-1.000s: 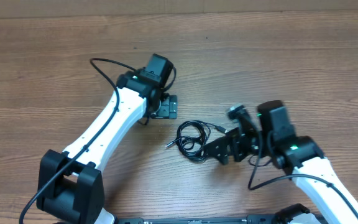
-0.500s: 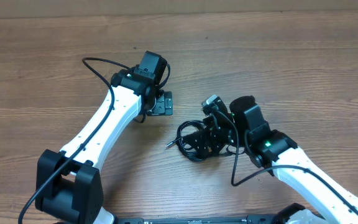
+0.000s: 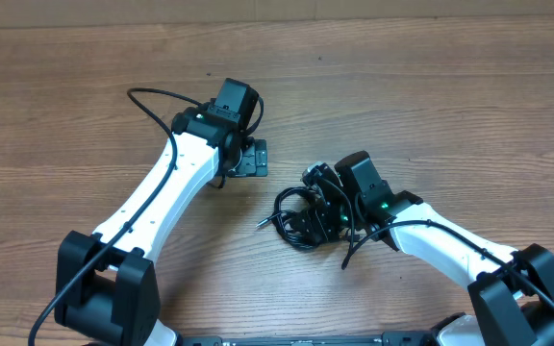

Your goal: Untangle cables

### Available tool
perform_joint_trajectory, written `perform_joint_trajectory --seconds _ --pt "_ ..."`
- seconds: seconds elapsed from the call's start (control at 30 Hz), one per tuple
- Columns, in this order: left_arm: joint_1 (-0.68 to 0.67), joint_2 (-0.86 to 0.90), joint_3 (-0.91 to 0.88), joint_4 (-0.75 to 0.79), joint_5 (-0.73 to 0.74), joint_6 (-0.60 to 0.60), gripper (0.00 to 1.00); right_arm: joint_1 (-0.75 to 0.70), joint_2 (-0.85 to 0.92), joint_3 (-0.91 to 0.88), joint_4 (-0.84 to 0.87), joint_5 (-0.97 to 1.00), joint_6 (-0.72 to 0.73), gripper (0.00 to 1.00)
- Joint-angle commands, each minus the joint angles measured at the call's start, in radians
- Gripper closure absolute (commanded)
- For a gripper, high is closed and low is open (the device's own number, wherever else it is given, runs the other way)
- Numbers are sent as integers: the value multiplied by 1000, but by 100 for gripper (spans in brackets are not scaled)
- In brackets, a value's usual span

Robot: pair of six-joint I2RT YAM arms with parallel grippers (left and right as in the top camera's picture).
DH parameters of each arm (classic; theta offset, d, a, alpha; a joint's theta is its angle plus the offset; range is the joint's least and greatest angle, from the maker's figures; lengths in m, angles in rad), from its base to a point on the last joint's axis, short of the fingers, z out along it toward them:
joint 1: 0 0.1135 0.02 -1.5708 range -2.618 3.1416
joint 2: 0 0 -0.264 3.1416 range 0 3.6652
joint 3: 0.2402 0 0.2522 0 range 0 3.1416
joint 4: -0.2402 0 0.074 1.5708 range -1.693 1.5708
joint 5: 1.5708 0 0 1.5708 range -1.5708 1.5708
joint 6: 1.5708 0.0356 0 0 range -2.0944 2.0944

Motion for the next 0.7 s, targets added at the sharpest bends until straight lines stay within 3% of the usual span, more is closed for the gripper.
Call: perform_joint_trajectory --seconds 0.0,0.3,0.6,0.67 --pt "6 3 14 2 -12 16 0 5 0 23 11 -17 -10 41" --pt "6 3 14 2 -12 16 0 39 0 21 15 -35 -89 53" --pt "6 3 14 1 -12 21 0 62 0 21 5 41 -113 53" --pt "6 3 14 1 -12 27 1 62 0 21 8 55 -113 47"
